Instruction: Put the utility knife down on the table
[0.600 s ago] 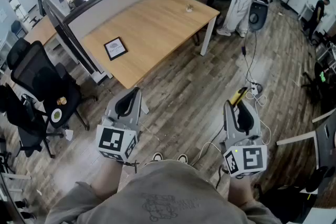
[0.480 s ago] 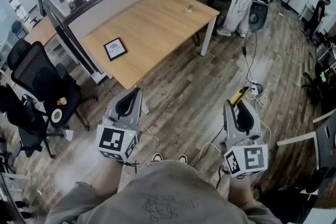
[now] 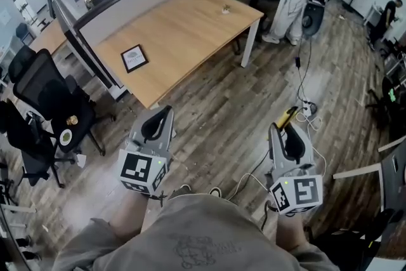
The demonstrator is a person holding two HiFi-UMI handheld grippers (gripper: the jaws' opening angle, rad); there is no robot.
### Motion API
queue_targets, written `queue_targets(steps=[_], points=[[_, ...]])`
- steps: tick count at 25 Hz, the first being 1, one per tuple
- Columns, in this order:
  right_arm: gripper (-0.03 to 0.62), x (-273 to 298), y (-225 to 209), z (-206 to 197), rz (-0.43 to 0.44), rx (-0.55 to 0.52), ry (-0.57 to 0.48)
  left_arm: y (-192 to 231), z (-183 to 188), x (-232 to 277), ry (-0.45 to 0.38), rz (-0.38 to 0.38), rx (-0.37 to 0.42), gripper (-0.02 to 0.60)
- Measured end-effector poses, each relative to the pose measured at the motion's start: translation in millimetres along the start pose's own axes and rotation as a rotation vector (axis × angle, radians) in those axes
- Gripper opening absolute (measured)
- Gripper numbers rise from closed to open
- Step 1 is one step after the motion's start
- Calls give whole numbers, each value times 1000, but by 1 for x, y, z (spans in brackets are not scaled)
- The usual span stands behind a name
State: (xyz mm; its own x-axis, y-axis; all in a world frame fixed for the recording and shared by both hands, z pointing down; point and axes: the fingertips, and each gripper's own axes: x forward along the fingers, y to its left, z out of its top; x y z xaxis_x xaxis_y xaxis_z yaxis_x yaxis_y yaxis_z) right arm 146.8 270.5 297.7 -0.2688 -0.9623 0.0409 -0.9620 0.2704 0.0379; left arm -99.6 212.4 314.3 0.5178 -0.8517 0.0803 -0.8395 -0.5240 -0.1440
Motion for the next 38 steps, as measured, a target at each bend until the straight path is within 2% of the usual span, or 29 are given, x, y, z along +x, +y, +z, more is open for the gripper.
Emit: queue_targets(steps=[9,18,28,38], points=[[124,-2,-36,-10,-15,12,-5,-26,4,23,-11,-4,30,2],[124,31,-61,-26,-34,29,22,-15,-7,62,0,-2,25,2],[124,129,-100,-32,-51,8,54,27,-16,159,6,-25,-7,2],[124,273,-134,-23,-69,-5,89,112,-24,279,41,-40,-8,2]])
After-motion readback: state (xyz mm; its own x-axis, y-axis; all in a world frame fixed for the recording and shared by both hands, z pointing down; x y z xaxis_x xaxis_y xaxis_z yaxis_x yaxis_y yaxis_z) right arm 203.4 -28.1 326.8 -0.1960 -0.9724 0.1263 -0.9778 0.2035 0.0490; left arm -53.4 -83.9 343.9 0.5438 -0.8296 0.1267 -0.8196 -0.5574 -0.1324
